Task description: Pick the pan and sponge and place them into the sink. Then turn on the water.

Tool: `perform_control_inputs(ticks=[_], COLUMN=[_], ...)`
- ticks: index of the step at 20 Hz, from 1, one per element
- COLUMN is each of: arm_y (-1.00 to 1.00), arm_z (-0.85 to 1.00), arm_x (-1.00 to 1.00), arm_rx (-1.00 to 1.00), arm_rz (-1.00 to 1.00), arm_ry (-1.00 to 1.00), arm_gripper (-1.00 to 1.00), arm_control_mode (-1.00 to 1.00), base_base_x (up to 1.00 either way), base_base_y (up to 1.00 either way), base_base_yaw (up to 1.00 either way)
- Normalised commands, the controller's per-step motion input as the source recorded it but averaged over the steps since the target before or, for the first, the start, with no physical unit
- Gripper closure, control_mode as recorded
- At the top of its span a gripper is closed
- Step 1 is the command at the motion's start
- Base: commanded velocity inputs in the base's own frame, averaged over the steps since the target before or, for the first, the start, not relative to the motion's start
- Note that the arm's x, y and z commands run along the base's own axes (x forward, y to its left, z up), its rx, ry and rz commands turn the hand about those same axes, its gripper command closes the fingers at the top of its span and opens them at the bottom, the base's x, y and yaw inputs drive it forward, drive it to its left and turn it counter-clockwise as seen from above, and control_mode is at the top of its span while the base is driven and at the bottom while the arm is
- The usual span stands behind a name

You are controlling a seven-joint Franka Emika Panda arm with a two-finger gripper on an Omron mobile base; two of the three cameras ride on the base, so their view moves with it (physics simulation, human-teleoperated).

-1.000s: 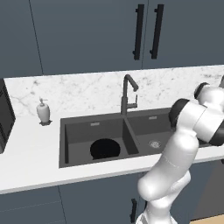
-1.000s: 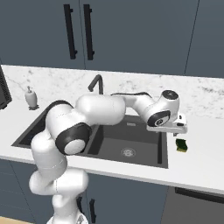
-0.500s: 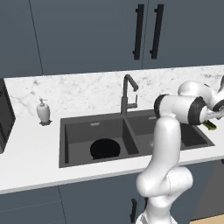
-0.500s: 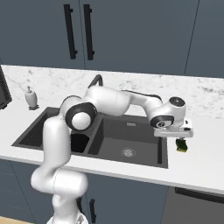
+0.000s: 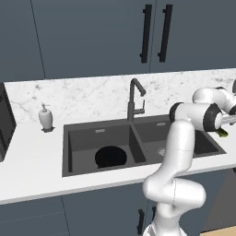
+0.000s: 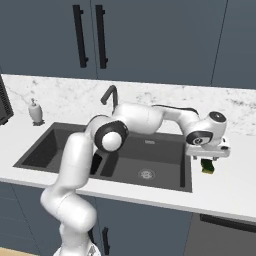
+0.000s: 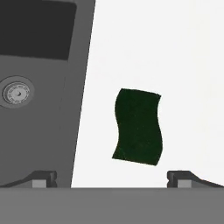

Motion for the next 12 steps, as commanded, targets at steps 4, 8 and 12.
perform_control_inputs(ticks=[4,8,12], arm_y=[0.0,0.0,-0.1], arm_z=[-0.31,-0.48,-0.47], arm_x=[0.33,0.28,0.23], arm_rx=[-0.02,-0.05,-0.04], arm_rz=[0.0,0.0,0.0], arm_ry=[0.0,0.0,0.0], arm_gripper=[-1.0,-1.0,-1.0], arm_control_mode=[-1.0,-1.0,-1.0], base_base_x=[0.0,0.0,0.0], base_base_y=[0.0,0.0,0.0], base_base_yaw=[0.0,0.0,0.0])
